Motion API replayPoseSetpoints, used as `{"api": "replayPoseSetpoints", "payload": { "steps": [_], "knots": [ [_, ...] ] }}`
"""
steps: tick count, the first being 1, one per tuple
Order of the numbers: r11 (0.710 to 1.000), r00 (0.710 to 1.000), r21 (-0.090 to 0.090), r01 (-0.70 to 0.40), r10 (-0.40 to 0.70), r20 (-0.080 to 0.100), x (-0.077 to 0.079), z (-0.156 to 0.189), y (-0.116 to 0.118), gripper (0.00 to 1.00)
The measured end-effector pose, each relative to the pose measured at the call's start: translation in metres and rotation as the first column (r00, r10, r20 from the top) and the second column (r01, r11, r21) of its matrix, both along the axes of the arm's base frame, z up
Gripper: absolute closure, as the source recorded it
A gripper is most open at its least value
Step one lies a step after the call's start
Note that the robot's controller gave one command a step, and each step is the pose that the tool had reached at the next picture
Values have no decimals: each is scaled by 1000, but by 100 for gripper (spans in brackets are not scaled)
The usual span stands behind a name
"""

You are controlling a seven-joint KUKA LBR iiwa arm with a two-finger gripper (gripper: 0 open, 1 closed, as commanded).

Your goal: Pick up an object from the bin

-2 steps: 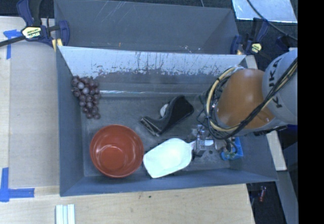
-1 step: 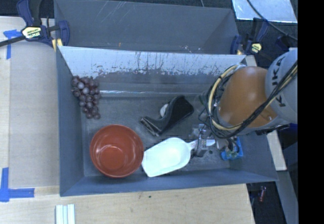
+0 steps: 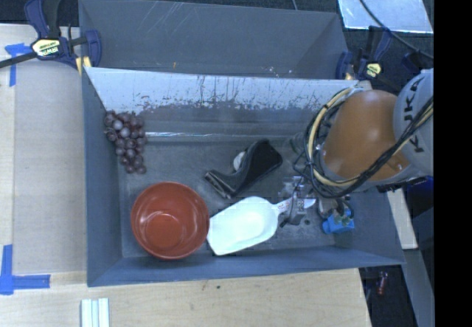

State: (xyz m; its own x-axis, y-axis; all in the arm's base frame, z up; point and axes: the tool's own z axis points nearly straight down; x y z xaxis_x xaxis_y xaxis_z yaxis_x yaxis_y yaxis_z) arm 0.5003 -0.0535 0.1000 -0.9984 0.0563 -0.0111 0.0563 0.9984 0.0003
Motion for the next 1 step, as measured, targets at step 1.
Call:
{"api": "replayPoseSetpoints", "payload": {
  "steps": [1],
  "knots": [
    [1000, 1000, 1, 0, 0, -11, -2, 21, 0, 100]
  ]
}}
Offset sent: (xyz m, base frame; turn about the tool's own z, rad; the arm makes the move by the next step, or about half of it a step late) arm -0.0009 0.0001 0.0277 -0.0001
